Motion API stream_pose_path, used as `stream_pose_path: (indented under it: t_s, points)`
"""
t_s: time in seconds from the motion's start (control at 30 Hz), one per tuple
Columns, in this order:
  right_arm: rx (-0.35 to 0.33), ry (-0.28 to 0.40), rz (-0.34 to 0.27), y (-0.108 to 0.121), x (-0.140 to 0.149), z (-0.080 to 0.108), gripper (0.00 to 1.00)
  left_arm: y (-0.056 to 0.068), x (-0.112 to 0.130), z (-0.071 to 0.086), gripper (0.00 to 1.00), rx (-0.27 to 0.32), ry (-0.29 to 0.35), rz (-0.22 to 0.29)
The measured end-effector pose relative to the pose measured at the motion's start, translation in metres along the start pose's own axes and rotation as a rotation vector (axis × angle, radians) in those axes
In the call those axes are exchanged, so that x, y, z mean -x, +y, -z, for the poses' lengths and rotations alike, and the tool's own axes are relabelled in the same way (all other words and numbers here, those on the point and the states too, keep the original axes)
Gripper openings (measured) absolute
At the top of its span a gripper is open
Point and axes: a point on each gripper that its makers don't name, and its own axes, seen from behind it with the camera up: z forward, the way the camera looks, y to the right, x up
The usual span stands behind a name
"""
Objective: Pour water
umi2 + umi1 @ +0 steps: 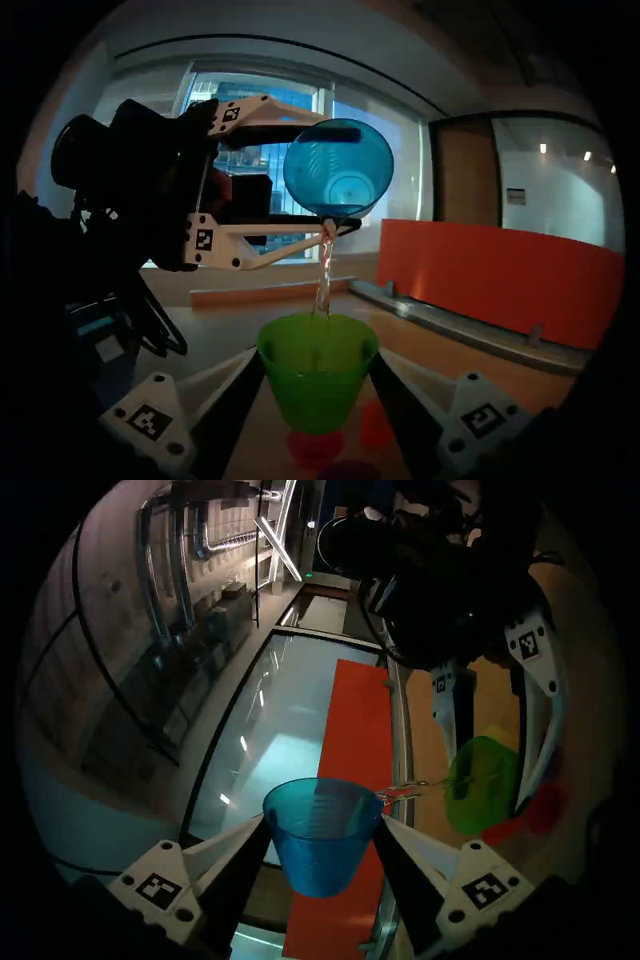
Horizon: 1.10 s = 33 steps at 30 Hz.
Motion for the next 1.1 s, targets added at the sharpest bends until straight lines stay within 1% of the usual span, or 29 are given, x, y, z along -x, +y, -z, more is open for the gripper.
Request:
stream_pose_path:
  t_s: [0.2, 0.4, 0.8, 1.0, 1.1]
  points:
    - [0.003, 0.001, 0.003, 0.001, -0.001, 0.001, 0.89, -0.003, -0.004, 0.0, 0.85, -0.011, 0.006, -0.035]
    - [0.004, 0.003, 0.004, 0.002, -0.003, 0.001, 0.89, -0.003, -0.005, 0.001, 0.85, -0.02, 0.007, -0.084]
    - [0.009, 0.008, 0.006, 0.003, -0.005, 0.001, 0.89, -0.008, -0.015, 0.005, 0.85, -0.049, 0.023, -0.194]
    - [0.01, 0.01, 0.007, 0.003, -0.006, 0.003, 0.89, -0.01, -0.018, 0.005, 0.85, -0.06, 0.023, -0.27]
    - [0.01, 0.01, 0.008, 0.003, -0.006, 0.003, 0.89, -0.011, -0.021, 0.006, 0.85, -0.064, 0.028, -0.294]
